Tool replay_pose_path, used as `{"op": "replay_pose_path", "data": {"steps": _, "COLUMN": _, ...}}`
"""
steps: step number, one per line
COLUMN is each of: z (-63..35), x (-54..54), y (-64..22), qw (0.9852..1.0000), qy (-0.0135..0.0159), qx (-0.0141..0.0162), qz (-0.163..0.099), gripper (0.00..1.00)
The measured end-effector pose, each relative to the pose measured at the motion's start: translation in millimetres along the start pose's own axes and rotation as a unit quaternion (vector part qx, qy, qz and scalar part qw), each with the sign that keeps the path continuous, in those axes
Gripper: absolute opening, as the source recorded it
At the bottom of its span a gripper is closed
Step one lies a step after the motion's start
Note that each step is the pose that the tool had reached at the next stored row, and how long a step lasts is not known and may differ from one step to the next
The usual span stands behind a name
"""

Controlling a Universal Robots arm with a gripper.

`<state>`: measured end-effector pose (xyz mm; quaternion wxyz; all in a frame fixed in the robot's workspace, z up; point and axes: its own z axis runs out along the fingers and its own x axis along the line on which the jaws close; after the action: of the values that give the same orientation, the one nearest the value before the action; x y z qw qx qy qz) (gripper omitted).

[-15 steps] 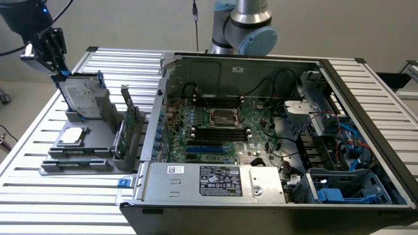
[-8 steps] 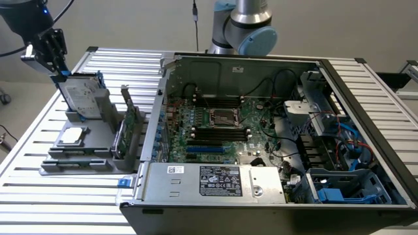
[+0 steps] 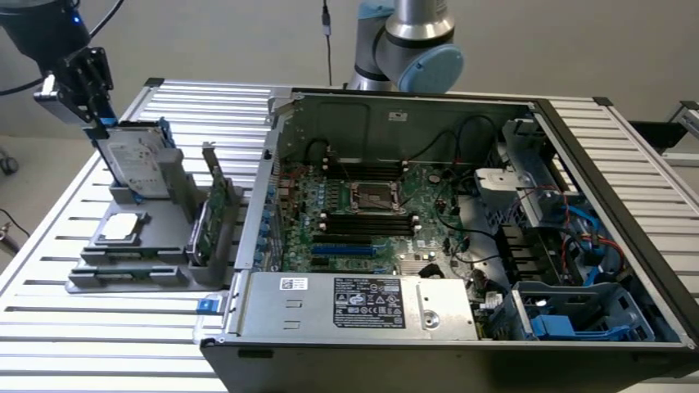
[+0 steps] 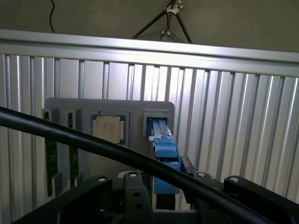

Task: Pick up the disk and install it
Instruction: 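Pick up the disk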

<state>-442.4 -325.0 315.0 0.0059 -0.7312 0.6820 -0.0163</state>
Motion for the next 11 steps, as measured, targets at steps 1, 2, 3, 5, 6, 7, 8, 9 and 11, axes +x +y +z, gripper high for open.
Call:
{"op": "replay_pose_path", "data": {"steps": 1, "z": 0.0, "x": 0.0, "y": 0.0, "qw": 1.0, "qy": 0.0, "qx": 0.0, "qz": 0.0, "gripper": 0.42}}
{"op": "replay_pose_path", "data": {"steps": 2, "z": 0.0, "x": 0.0, "y": 0.0, "qw": 1.0, "qy": 0.0, "qx": -0.0001, "qz": 0.0, "gripper": 0.42}}
{"op": "replay_pose_path", "data": {"steps": 3, "z": 0.2, "x": 0.0, "y": 0.0, "qw": 1.0, "qy": 0.0, "qx": -0.0002, "qz": 0.0, "gripper": 0.42}}
{"op": "replay_pose_path", "data": {"steps": 5, "z": 1.4, "x": 0.0, "y": 0.1, "qw": 1.0, "qy": -0.0001, "qx": 0.0001, "qz": 0.0, "gripper": 0.42}}
{"op": "replay_pose_path", "data": {"steps": 6, "z": 2.1, "x": 0.0, "y": 0.1, "qw": 1.0, "qy": 0.0, "qx": 0.0, "qz": 0.0, "gripper": 0.42}}
{"op": "replay_pose_path", "data": {"steps": 7, "z": 2.8, "x": 0.0, "y": 0.1, "qw": 1.0, "qy": 0.0, "qx": -0.0001, "qz": 0.0, "gripper": 0.42}}
{"op": "replay_pose_path", "data": {"steps": 8, "z": 3.7, "x": 0.0, "y": 0.1, "qw": 1.0, "qy": 0.0, "qx": -0.0001, "qz": 0.0, "gripper": 0.42}}
{"op": "replay_pose_path", "data": {"steps": 9, "z": 4.6, "x": 0.0, "y": 0.1, "qw": 1.0, "qy": -0.0001, "qx": -0.0001, "qz": 0.0, "gripper": 0.42}}
{"op": "replay_pose_path", "data": {"steps": 11, "z": 6.3, "x": 0.1, "y": 0.2, "qw": 1.0, "qy": -0.0002, "qx": -0.0001, "qz": 0.0, "gripper": 0.42}}
